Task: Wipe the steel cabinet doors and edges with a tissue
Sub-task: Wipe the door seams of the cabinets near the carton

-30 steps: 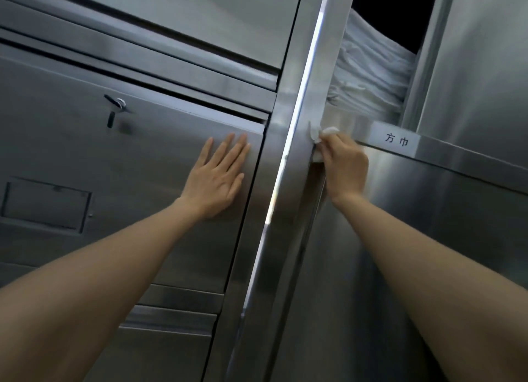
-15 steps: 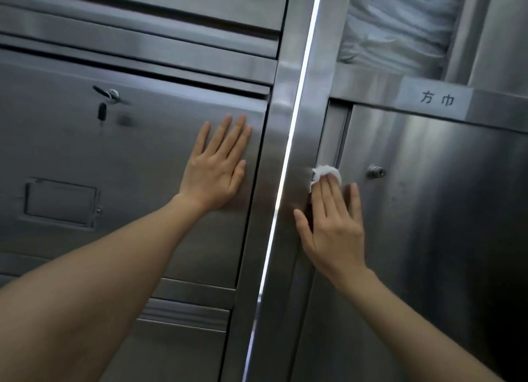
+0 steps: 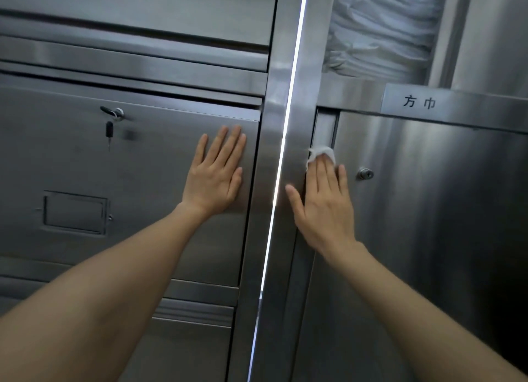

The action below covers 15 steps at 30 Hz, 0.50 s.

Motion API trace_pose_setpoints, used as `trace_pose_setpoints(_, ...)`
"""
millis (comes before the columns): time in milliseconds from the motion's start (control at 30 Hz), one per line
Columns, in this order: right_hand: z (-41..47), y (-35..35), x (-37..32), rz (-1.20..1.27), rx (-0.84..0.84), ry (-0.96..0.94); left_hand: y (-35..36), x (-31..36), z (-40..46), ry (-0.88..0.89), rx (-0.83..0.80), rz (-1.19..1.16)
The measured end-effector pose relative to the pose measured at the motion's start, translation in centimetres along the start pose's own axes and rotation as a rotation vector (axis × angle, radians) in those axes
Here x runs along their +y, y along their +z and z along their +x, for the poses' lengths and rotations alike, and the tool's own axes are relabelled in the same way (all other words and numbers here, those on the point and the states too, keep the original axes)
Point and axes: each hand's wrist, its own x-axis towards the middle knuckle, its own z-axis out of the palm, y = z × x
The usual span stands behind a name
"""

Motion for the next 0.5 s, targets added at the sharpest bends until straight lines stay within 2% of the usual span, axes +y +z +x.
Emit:
trace_pose_setpoints(133, 4.9, -1.1, 0.3, 0.04, 0.059, 0.055, -0.1, -0.2, 0.1, 0.005, -0.006, -0.011)
trace_pose_setpoints(333, -1.6, 0.7, -0.3, 0.039, 0.03, 0.014, 0.1, 0.0, -0.1, 0.001, -0.017, -0.019)
trace_pose_setpoints(500, 7.0, -2.3, 1.5, 0.042, 0.04, 0.025, 0.1, 0.1, 0.0, -0.001, -0.018, -0.021)
